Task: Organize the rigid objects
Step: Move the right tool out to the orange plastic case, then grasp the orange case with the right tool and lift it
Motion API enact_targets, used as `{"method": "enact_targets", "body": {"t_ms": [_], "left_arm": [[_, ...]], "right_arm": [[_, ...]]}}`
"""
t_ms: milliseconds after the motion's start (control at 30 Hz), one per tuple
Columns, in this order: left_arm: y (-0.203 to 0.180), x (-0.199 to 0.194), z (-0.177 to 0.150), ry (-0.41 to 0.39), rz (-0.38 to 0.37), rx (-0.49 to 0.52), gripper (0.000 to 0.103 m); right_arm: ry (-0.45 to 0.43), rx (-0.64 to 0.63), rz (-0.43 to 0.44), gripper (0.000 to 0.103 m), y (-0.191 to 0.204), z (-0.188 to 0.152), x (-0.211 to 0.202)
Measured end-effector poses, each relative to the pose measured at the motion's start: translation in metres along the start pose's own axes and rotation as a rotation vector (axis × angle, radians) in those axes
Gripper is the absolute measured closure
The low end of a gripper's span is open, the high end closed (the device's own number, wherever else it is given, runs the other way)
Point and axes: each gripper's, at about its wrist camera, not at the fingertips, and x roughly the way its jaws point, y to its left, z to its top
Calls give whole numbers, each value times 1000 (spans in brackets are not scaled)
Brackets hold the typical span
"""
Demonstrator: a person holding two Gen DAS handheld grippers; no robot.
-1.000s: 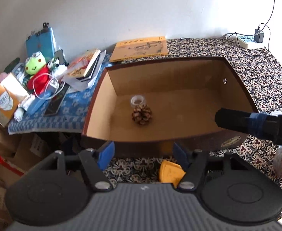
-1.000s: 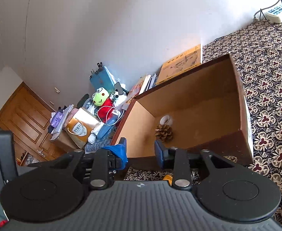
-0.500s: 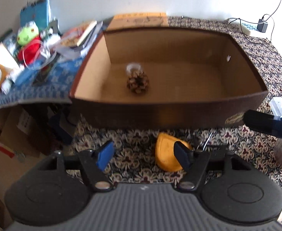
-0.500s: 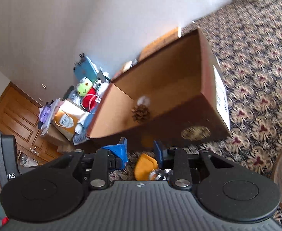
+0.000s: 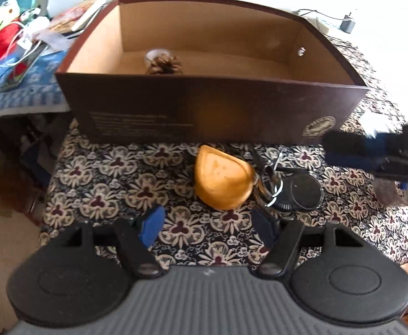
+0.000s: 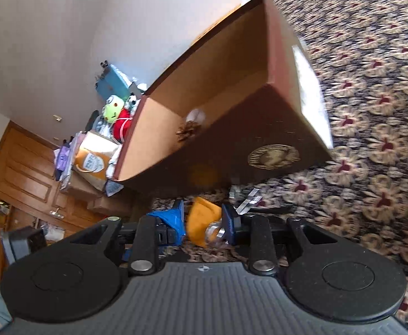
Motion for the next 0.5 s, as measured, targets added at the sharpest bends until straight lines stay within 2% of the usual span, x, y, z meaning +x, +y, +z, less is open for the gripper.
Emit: {"method": "enact_targets", "body": {"t_ms": [300,500], "left_arm": [[4,16,0,17,-94,60,32],[8,27,1,40,-133,102,29]], "right_arm": [[91,-47,5,90,20,8,56],[118,-128,-81,89,19,6,76]]}}
